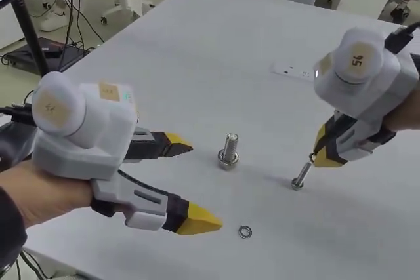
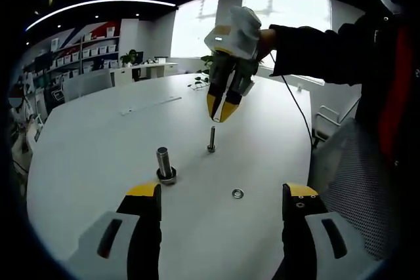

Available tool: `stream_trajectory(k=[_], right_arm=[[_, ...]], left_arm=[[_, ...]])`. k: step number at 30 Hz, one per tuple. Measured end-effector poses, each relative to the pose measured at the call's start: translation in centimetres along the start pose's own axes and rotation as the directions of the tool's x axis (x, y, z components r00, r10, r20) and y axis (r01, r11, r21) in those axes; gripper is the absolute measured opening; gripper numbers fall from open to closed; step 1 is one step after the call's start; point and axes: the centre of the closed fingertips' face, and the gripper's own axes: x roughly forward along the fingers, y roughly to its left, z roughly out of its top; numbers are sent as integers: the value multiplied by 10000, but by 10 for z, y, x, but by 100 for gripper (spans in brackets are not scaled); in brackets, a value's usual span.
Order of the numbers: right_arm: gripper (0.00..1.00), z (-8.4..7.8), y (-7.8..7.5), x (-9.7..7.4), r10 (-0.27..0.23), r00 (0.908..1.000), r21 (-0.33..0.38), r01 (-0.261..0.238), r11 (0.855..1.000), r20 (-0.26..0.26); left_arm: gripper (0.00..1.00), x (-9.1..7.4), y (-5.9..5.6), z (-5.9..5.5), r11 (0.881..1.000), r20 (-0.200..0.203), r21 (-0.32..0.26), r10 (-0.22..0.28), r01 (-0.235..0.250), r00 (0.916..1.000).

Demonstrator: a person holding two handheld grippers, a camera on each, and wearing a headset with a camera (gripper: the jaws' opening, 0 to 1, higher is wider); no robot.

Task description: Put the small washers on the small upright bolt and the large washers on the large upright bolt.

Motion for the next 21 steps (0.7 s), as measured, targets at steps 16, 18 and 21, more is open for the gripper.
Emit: stream_trajectory(k=[16, 18, 21], right_arm=[[14, -2, 1, 11, 268, 9994, -98, -270, 9996, -201], [14, -2, 1, 11, 281, 9994, -92, -283, 9996, -218], [14, -2, 2, 13, 319, 9992, -108, -321, 9994, -226]], left_arm=[[75, 0, 0, -1, 10000, -24, -94, 21, -21, 10000], [75, 0, 0, -1, 9999, -22, -106, 18, -18, 10000], [75, 0, 0, -2, 9999, -38, -121, 25, -25, 10000]])
